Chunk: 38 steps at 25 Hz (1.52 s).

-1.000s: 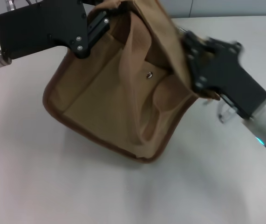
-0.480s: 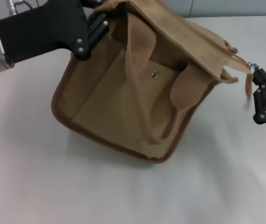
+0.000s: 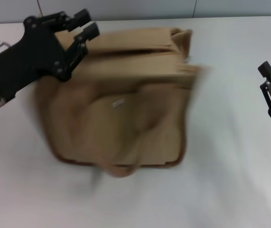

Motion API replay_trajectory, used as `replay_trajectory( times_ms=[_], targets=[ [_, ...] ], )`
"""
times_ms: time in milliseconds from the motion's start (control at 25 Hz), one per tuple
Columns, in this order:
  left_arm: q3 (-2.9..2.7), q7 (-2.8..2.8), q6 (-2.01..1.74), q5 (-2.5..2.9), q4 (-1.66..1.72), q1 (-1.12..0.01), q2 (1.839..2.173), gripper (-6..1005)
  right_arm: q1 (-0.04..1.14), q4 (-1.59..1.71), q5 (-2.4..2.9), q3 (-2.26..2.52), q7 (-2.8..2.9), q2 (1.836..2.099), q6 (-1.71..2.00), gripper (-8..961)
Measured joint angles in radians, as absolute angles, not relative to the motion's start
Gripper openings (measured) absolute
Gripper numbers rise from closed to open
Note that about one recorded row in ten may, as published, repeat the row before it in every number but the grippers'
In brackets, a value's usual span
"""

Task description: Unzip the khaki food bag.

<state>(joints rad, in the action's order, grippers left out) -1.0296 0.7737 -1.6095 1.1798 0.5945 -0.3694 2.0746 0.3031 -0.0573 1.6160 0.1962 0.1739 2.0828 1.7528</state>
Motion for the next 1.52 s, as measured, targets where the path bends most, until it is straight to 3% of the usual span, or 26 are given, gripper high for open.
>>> replay_trajectory(
  times_ms=[160, 440, 600, 720, 1000, 1520],
  targets=[
    [-1.003, 0.773, -1.614, 1.167, 0.558, -0.354, 2.070, 189, 0.307, -0.057, 1.616, 0.196, 0.179, 2.083, 1.763, 358],
    [-0.920, 0.793, -1.823, 1.171, 0.577, -0.252, 2.057, 389, 0.309, -0.007, 1.622, 0.205, 0.344, 2.083, 1.832, 662],
    [-0.955, 0.923, -1.917, 1.340, 0.662, -0.183, 2.024, 618, 0.312, 0.216, 1.732, 0.302, 0.693, 2.082, 1.945, 812],
    [-0.960, 0.973, -1.921, 1.429, 0.688, -0.161, 2.021, 799, 0.317, 0.319, 1.795, 0.372, 0.802, 2.081, 2.001, 814],
    [-0.964, 1.034, -1.928, 1.655, 0.701, -0.154, 2.026, 828, 0.384, 0.456, 1.928, 0.653, 0.959, 2.082, 2.043, 820],
    [-0.968, 1.023, -1.931, 1.659, 0.700, -0.148, 2.030, 824, 0.427, 0.428, 1.927, 0.725, 0.965, 2.086, 1.941, 818]
  ],
)
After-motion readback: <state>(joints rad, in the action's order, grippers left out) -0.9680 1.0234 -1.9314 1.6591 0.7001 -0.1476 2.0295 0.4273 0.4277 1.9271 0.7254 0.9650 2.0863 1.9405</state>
